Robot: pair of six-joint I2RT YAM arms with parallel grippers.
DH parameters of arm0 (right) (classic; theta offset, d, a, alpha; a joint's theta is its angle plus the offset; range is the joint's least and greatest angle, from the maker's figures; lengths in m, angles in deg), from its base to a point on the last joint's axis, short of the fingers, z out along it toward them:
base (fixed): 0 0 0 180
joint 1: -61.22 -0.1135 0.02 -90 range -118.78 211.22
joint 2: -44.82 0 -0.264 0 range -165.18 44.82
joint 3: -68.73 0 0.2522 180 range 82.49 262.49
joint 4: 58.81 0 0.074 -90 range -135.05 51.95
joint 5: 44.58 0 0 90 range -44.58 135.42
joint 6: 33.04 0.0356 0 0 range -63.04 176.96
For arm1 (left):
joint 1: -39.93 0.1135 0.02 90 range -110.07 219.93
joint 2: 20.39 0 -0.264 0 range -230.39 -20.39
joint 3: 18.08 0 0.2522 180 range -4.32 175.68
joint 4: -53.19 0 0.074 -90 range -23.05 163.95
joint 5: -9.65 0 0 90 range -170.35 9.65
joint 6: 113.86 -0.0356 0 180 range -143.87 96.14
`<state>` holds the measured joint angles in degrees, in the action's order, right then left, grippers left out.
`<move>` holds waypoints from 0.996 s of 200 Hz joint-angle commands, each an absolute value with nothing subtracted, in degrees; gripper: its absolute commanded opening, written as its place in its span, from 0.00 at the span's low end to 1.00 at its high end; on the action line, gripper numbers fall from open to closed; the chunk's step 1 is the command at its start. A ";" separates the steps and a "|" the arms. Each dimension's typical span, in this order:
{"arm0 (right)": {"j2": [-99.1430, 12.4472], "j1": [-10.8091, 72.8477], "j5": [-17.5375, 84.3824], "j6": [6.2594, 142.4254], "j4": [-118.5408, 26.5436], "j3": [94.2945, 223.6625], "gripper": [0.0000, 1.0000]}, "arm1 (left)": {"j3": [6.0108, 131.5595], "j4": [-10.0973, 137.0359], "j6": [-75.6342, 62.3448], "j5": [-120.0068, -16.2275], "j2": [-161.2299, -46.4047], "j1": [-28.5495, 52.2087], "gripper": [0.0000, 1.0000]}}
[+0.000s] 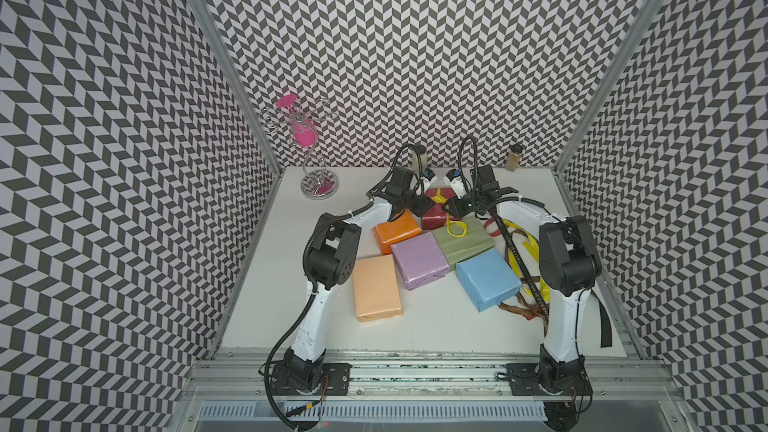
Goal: Untie the ribbon bows on the gift boxes
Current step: Untie the ribbon from the gift box.
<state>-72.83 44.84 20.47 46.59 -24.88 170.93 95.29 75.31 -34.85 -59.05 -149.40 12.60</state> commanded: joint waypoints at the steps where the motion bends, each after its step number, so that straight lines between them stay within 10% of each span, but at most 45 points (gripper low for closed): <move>1: -72.19 44.52 20.53 46.83 -26.26 171.94 0.11 | 93.72 78.62 -34.49 -59.49 -150.29 13.12 0.45; 199: -35.68 46.72 21.53 39.03 -32.27 155.84 0.00 | 93.02 78.78 -34.28 -61.36 -150.12 13.13 0.45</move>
